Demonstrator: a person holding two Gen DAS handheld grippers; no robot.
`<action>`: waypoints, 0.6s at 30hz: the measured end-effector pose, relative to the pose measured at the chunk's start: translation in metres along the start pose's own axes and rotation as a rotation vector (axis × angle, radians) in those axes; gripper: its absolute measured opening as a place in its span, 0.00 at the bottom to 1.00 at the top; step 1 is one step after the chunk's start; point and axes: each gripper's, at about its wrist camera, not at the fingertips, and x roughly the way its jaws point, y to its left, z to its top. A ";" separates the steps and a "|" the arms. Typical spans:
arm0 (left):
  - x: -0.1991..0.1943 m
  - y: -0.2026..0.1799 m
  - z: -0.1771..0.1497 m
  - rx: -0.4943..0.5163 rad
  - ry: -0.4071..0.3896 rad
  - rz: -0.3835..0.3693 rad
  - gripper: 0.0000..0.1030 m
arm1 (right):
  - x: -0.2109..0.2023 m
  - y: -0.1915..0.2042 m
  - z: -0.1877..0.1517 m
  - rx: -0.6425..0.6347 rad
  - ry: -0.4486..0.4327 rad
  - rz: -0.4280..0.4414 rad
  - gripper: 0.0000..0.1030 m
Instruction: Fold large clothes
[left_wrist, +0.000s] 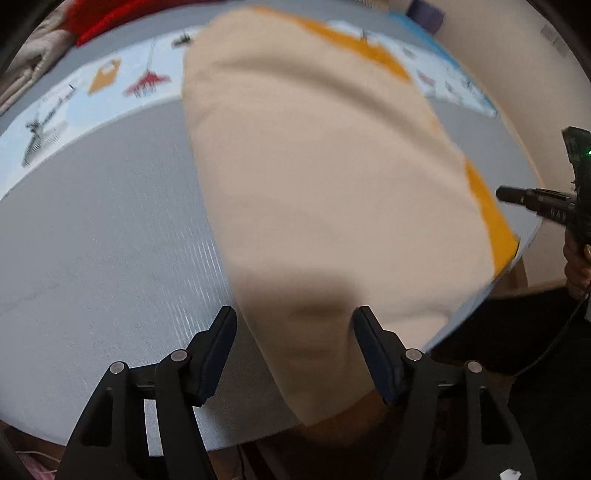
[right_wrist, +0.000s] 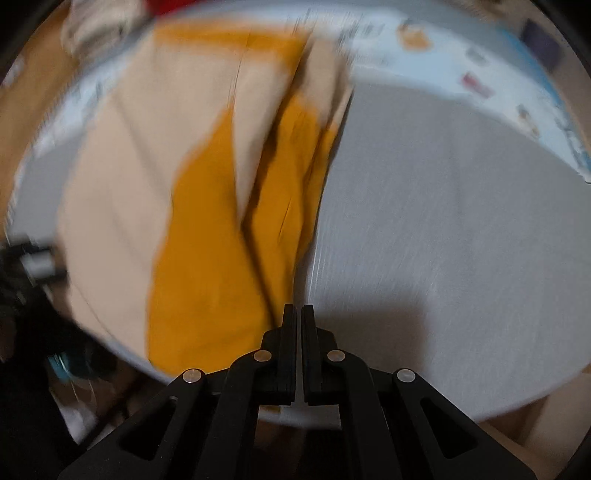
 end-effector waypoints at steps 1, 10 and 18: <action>-0.004 0.008 0.000 -0.014 -0.019 -0.003 0.62 | -0.011 -0.006 0.002 0.026 -0.057 0.011 0.05; -0.015 0.032 0.031 -0.168 -0.120 0.061 0.59 | -0.040 -0.019 0.050 0.216 -0.305 0.174 0.20; -0.010 0.030 0.038 -0.186 -0.109 0.068 0.59 | 0.009 0.015 0.105 0.295 -0.264 0.241 0.44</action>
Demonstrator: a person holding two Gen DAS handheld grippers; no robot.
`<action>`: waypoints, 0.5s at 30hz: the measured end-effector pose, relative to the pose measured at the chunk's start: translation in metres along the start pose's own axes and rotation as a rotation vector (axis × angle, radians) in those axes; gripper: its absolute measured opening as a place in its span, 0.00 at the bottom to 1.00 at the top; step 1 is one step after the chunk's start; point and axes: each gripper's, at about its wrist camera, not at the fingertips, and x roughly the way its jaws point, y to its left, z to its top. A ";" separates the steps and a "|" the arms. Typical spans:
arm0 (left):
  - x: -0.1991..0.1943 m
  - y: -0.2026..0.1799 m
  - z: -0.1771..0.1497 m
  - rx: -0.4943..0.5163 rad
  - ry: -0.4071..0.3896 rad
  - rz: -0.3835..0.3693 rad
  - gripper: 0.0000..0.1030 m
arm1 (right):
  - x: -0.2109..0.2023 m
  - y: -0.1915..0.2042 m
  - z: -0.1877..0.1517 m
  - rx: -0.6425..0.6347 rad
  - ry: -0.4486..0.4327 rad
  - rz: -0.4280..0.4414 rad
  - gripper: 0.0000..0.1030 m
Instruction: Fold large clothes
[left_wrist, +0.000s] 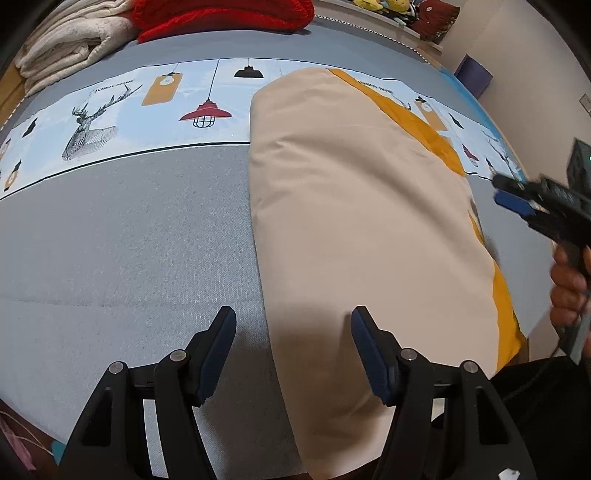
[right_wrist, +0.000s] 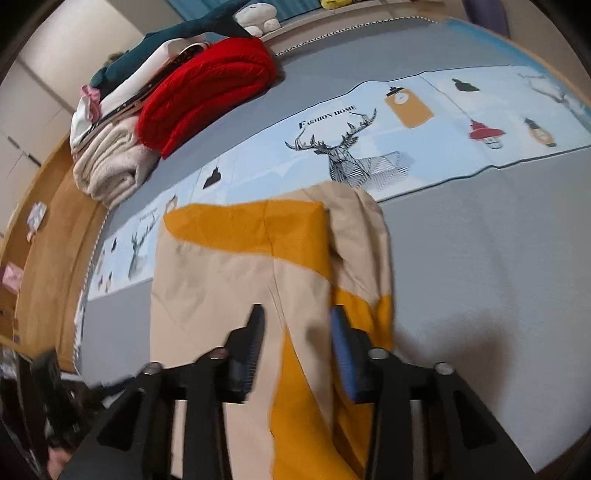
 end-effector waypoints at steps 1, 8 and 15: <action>0.001 0.001 0.000 -0.002 0.002 0.000 0.59 | 0.008 0.000 0.006 0.004 -0.003 -0.006 0.47; 0.002 0.013 0.001 -0.031 0.017 0.001 0.59 | 0.062 -0.016 0.041 0.108 0.031 -0.030 0.47; 0.002 0.016 0.004 -0.054 0.024 -0.031 0.59 | 0.062 -0.014 0.056 0.084 -0.048 0.010 0.02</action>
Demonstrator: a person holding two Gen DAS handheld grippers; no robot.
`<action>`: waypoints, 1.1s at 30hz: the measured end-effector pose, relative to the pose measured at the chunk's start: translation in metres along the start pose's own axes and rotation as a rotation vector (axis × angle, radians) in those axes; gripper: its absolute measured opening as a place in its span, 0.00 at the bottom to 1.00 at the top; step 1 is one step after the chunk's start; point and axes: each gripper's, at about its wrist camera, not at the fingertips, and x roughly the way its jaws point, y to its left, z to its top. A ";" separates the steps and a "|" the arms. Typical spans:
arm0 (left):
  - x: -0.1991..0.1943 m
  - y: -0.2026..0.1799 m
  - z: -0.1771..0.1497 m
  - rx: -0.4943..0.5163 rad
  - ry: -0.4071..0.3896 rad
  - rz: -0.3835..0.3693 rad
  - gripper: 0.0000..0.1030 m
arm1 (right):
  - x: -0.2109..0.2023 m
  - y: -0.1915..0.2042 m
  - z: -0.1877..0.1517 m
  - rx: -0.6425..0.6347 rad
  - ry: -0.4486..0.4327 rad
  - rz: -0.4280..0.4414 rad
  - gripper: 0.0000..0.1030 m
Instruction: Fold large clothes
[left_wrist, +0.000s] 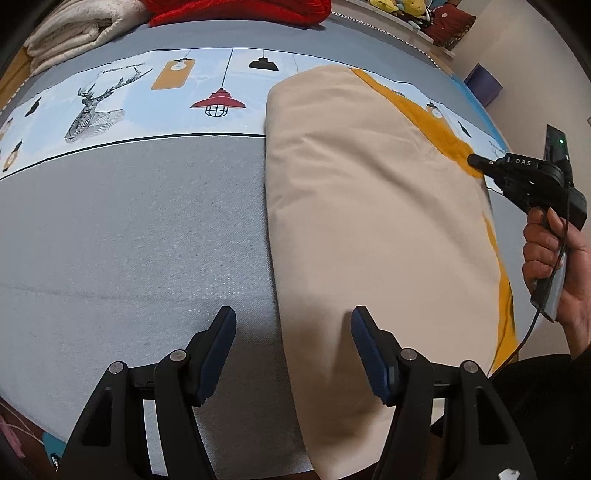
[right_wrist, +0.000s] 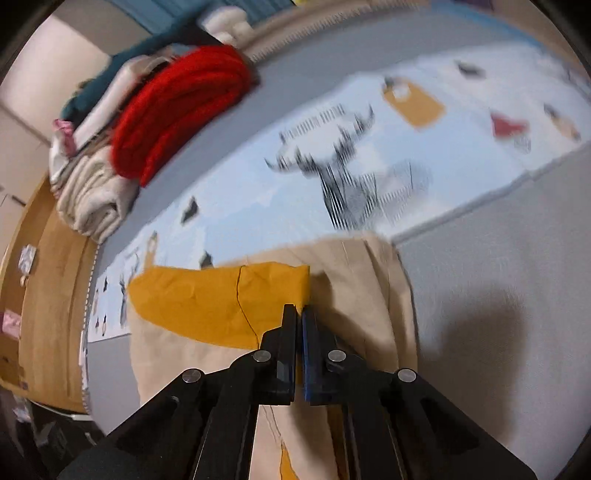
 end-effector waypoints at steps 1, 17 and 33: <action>0.000 -0.001 0.000 0.002 0.001 -0.006 0.59 | -0.005 0.002 0.001 -0.015 -0.027 -0.008 0.02; 0.015 -0.013 -0.027 0.049 0.132 -0.081 0.60 | -0.045 0.018 -0.031 -0.201 -0.002 -0.232 0.31; 0.014 -0.007 -0.027 -0.003 0.129 -0.097 0.61 | -0.059 0.000 -0.155 -0.535 0.413 -0.280 0.46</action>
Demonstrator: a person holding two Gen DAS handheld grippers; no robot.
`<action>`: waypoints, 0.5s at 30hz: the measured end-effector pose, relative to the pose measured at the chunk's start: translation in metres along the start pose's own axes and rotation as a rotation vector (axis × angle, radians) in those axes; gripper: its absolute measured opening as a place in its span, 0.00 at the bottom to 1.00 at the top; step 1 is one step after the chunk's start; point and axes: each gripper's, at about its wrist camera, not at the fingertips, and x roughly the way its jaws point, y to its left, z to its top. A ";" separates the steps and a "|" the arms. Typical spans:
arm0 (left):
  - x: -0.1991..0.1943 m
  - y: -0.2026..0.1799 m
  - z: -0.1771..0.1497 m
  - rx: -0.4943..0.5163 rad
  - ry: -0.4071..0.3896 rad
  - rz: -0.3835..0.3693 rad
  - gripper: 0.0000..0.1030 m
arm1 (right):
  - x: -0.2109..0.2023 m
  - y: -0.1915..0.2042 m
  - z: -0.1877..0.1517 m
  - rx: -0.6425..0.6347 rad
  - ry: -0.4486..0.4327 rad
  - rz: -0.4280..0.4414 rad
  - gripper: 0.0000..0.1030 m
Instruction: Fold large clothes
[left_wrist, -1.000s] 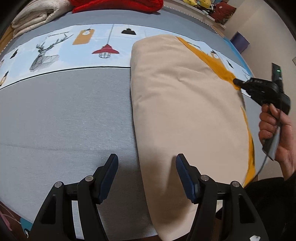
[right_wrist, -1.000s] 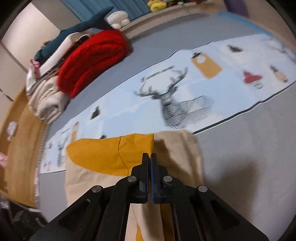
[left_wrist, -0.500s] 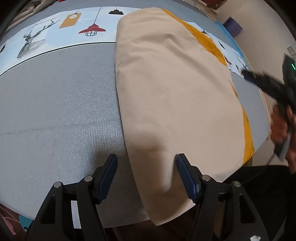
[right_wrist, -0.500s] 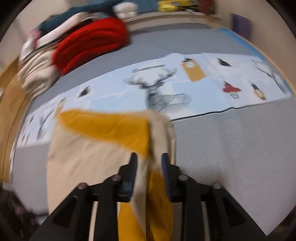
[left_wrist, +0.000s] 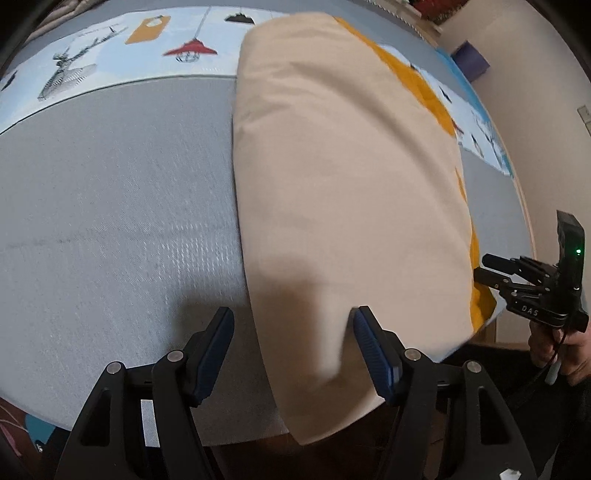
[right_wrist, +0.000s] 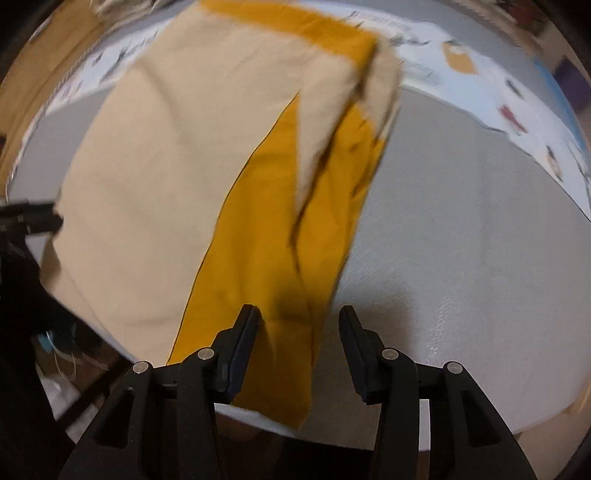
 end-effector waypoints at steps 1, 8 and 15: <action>-0.001 0.002 0.001 -0.006 -0.006 0.007 0.61 | -0.004 -0.005 0.002 0.026 -0.023 0.003 0.46; -0.002 -0.004 0.004 0.005 -0.022 0.028 0.61 | -0.024 -0.016 0.025 0.135 -0.138 0.027 0.46; -0.021 0.000 -0.008 -0.005 -0.104 0.063 0.61 | -0.071 -0.001 0.017 0.191 -0.332 -0.052 0.46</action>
